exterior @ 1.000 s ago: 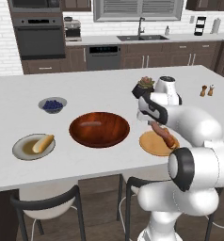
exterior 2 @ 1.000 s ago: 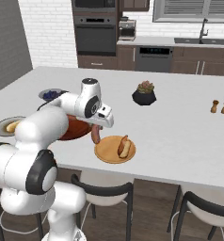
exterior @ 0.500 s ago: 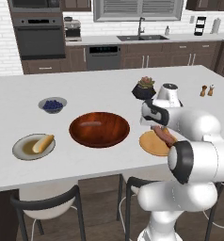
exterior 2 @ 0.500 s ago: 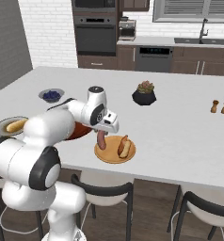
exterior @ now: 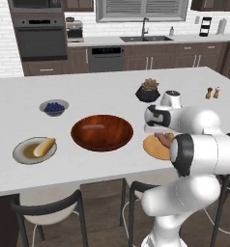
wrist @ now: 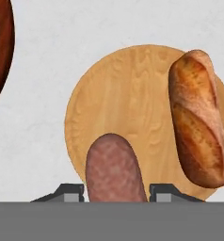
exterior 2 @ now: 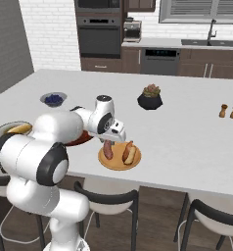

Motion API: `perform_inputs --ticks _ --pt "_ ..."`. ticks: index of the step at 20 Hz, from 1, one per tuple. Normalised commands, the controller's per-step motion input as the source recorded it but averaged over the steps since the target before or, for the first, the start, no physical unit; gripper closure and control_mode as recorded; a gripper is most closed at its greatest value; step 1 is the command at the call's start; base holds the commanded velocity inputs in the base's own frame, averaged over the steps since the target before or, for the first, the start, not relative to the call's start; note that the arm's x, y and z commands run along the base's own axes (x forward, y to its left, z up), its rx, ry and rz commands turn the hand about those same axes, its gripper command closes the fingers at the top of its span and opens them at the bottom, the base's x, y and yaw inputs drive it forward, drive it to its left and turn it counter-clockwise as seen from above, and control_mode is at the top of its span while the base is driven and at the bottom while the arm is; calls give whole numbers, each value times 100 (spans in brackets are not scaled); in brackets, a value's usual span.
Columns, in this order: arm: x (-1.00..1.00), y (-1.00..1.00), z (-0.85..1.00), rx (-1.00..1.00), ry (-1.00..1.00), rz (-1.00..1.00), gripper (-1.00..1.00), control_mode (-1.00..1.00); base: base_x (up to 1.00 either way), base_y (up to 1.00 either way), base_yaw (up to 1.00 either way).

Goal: Place one bun and one sausage from the bowl on each plate.

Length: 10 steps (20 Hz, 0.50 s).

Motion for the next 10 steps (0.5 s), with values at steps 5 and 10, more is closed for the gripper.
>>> perform_inputs --ticks 5,10 --pt "12 -8 -37 0 1 4 100 -100 0 0 0" --pt "19 0 -34 -1 1 3 100 -100 0 0 0"
